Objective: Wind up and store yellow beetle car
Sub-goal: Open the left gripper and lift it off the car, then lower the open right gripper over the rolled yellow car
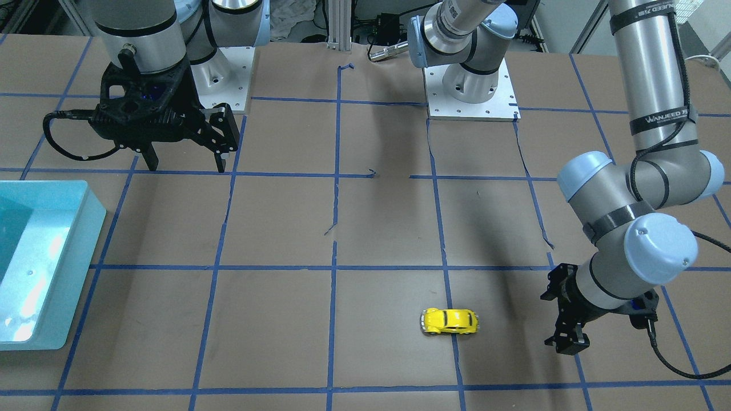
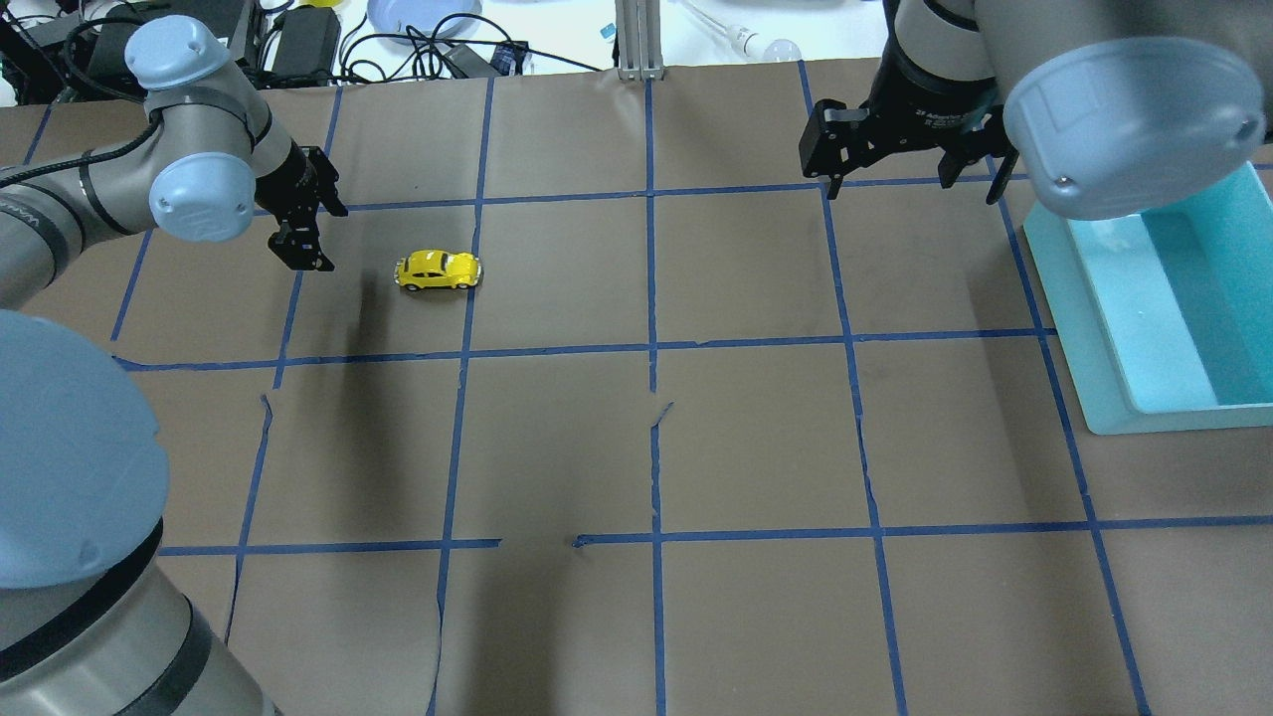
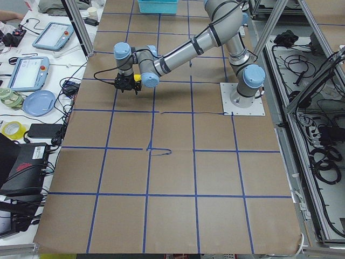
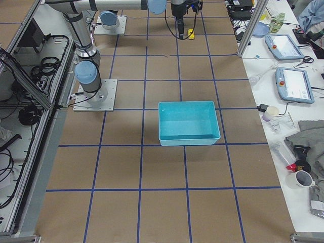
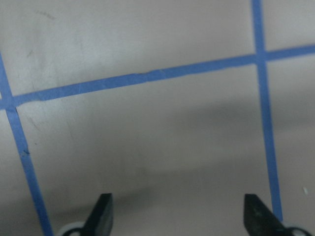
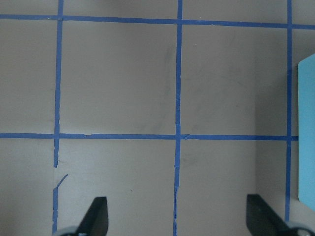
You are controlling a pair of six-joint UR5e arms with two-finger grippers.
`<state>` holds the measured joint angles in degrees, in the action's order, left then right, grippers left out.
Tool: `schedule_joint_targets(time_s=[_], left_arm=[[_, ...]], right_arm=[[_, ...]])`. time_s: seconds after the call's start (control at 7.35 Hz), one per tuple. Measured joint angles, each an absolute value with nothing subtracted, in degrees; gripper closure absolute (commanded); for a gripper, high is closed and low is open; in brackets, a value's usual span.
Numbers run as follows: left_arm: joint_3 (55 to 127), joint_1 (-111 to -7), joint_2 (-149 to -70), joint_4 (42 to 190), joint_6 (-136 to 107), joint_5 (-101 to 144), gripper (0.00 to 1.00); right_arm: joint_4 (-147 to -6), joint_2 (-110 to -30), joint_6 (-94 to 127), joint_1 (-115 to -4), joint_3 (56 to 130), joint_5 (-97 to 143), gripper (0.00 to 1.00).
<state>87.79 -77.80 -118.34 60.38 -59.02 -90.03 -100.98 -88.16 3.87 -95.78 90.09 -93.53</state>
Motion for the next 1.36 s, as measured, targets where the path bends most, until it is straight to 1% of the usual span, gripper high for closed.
schedule_joint_targets(time_s=[0.41,0.54,0.95,1.36], left_arm=[[86.1,-79.0,-110.5,70.9,-24.5,-91.7,0.00],[85.2,-80.4,-107.9,75.7,-18.0,-91.6,0.00],[83.5,-87.0,-102.0,85.8,-13.1,-89.6,0.00],[84.4,-89.9,-99.9,89.3,-6.2,-88.2,0.00]], right_arm=[[-101.0,-88.2,3.9,-95.8,90.1,-93.6,0.00],[-101.0,-88.2,3.9,-95.7,90.1,-93.6,0.00],[-100.9,-88.2,3.9,-95.7,90.1,-93.5,0.00],[-101.0,-88.1,3.8,-95.7,90.1,-93.5,0.00]])
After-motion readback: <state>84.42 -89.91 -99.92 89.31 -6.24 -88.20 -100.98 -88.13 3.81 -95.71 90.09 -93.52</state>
